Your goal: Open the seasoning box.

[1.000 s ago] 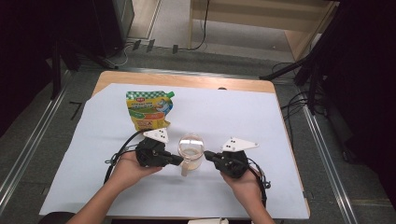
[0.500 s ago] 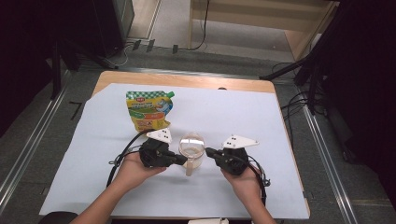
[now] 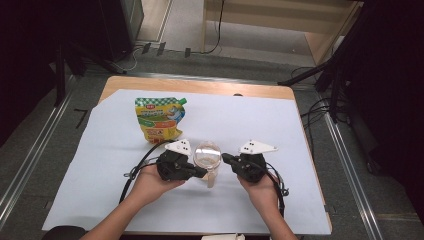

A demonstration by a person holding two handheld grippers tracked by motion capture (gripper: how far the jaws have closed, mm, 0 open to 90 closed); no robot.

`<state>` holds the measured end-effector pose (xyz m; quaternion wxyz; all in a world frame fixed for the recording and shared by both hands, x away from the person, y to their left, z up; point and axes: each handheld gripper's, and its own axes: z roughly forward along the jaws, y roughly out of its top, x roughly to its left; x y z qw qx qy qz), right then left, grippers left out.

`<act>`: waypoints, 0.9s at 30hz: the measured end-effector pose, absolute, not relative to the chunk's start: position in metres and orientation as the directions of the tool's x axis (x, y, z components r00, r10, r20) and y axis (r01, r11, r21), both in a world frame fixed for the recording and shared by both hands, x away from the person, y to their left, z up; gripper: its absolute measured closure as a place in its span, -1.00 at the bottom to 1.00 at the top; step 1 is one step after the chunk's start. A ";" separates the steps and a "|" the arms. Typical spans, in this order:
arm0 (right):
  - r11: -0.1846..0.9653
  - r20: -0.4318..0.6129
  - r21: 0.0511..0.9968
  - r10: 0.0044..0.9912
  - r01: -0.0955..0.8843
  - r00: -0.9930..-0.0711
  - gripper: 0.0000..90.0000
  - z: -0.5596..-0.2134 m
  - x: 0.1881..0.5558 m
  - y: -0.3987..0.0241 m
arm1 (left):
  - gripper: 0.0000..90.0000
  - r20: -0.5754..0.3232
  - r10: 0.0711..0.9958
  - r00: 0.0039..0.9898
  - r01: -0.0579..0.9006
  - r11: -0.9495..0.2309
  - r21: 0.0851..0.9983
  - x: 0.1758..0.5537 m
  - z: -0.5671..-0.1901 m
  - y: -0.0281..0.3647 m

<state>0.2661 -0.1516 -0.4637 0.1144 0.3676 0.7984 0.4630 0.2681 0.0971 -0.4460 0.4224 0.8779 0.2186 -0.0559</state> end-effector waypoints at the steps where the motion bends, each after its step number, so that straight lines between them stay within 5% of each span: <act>1: 0.303 0.152 0.825 0.695 0.478 -0.703 1.00 -0.464 0.267 -0.152 | 1.00 -0.272 0.338 0.901 0.424 -0.549 0.721 0.267 -0.446 0.095; 11: 0.287 0.172 0.819 0.703 0.497 -0.690 1.00 -0.465 0.272 -0.156 | 1.00 -0.293 0.316 0.902 0.426 -0.550 0.718 0.267 -0.448 0.081; 27: 0.281 0.209 0.807 0.687 0.519 -0.696 1.00 -0.452 0.232 -0.171 | 0.80 -0.337 0.312 0.888 0.459 -0.568 0.683 0.271 -0.439 0.116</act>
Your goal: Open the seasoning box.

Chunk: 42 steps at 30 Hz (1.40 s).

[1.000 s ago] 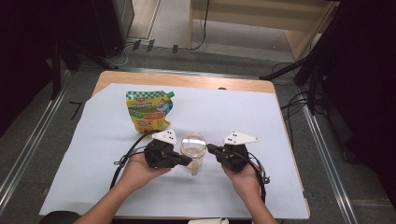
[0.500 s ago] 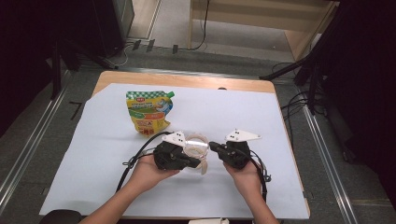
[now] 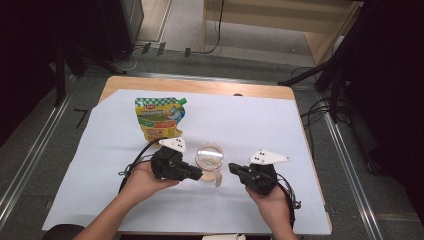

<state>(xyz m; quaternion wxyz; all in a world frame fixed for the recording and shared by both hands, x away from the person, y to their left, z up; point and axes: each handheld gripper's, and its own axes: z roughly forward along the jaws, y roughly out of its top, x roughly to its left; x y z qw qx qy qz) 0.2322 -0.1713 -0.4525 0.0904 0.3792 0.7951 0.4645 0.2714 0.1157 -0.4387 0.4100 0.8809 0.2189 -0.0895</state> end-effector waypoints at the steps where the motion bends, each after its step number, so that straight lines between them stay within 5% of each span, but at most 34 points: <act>1: 0.280 0.213 0.806 0.685 0.522 -0.697 1.00 -0.453 0.229 -0.172 | 0.79 -0.338 0.315 0.887 0.461 -0.571 0.679 0.272 -0.438 0.118; 24: 0.356 0.230 0.782 0.599 0.512 -0.767 1.00 -0.463 0.188 -0.150 | -0.02 -0.345 0.359 0.867 0.494 -0.527 0.692 0.284 -0.441 0.143; 42: 0.369 0.246 0.759 0.601 0.537 -0.761 1.00 -0.482 0.205 -0.135 | -0.06 -0.348 0.361 0.865 0.498 -0.526 0.690 0.287 -0.442 0.144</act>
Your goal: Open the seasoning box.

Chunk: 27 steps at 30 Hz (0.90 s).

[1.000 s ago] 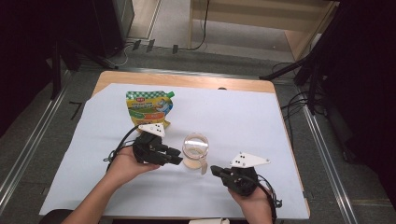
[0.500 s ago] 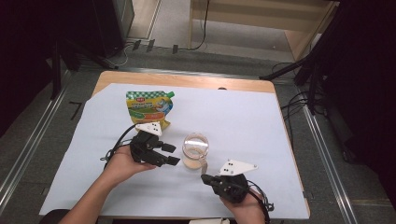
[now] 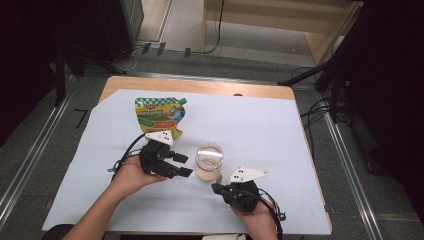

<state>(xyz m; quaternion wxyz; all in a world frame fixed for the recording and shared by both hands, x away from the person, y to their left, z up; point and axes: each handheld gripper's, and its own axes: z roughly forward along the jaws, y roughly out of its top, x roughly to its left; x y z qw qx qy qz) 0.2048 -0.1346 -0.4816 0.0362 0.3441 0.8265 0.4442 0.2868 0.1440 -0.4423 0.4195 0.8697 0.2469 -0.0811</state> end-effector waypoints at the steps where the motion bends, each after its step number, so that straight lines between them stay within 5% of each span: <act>1: 0.366 0.248 0.758 0.604 0.540 -0.757 1.00 -0.482 0.206 -0.136 | -0.06 -0.348 0.363 0.864 0.499 -0.526 0.689 0.287 -0.443 0.144; 27: 0.375 0.235 0.762 0.601 0.529 -0.764 1.00 -0.484 0.210 -0.134 | -0.07 -0.339 0.366 0.866 0.494 -0.530 0.689 0.287 -0.443 0.143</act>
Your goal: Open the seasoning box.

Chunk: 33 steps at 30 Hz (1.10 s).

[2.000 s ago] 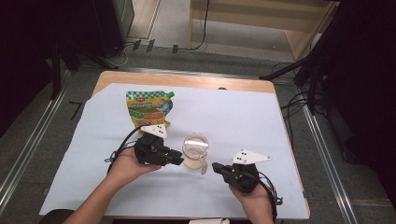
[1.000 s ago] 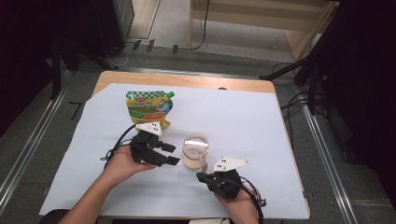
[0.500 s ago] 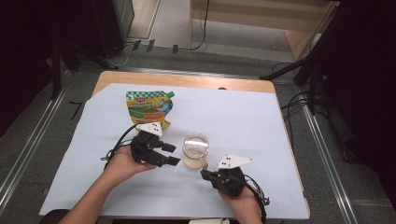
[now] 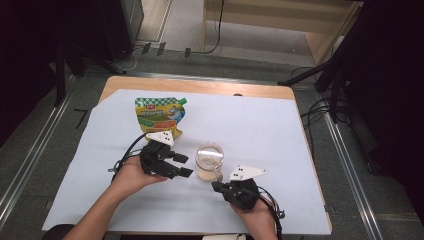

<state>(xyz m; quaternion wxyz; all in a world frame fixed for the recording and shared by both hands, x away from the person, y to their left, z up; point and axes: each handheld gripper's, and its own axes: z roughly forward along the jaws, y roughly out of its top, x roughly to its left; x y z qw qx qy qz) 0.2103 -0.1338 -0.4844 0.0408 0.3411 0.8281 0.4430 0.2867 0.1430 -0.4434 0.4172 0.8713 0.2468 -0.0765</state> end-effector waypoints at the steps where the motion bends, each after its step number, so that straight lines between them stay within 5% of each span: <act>1: 0.376 0.234 0.761 0.601 0.528 -0.765 1.00 -0.484 0.210 -0.134 | -0.07 -0.340 0.366 0.866 0.494 -0.530 0.689 0.287 -0.443 0.143; 33: 0.302 0.240 0.762 0.689 0.572 -0.684 1.00 -0.476 0.230 -0.175 | -0.06 -0.332 0.358 0.873 0.483 -0.536 0.692 0.285 -0.444 0.138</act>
